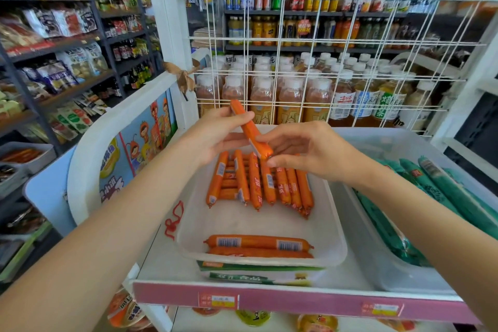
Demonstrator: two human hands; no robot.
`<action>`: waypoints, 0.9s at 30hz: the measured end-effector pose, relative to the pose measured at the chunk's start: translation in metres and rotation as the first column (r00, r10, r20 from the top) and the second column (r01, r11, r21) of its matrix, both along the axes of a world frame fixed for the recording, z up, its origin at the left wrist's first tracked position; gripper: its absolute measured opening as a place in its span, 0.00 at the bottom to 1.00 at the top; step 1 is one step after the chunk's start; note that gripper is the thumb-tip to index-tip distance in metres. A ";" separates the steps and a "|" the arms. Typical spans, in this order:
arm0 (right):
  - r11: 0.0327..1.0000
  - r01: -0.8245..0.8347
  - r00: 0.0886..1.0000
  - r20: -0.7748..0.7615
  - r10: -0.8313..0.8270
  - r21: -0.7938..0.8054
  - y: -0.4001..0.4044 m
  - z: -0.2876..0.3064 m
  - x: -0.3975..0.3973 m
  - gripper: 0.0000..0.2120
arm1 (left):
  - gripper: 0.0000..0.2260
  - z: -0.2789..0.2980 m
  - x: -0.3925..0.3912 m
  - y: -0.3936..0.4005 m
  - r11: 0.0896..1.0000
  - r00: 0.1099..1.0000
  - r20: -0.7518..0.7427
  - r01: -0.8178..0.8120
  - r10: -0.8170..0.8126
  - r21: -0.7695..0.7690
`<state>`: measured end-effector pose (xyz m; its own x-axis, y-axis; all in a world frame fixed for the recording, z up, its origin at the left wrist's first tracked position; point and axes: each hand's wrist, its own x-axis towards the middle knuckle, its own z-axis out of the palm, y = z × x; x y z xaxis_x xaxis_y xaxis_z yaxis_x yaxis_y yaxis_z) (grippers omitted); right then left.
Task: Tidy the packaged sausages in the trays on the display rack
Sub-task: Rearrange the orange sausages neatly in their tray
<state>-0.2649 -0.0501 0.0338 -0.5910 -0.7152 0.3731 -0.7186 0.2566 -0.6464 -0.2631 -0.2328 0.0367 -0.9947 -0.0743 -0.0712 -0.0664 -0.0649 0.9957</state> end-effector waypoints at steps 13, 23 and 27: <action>0.746 0.237 0.956 -0.288 -0.063 0.622 0.002 -0.035 -0.012 0.09 | 0.13 -0.046 0.002 -0.002 0.323 0.951 0.046 0.149 -0.305 -0.934; 0.364 -0.063 0.995 0.028 0.100 0.929 -0.026 -0.060 0.022 0.17 | 0.10 -0.049 0.031 -0.018 0.088 0.927 0.048 0.087 -0.371 -0.992; 0.230 -0.045 0.996 0.028 0.079 0.972 -0.025 -0.058 0.027 0.16 | 0.11 -0.048 0.035 -0.014 0.074 0.922 0.099 0.136 -0.375 -0.988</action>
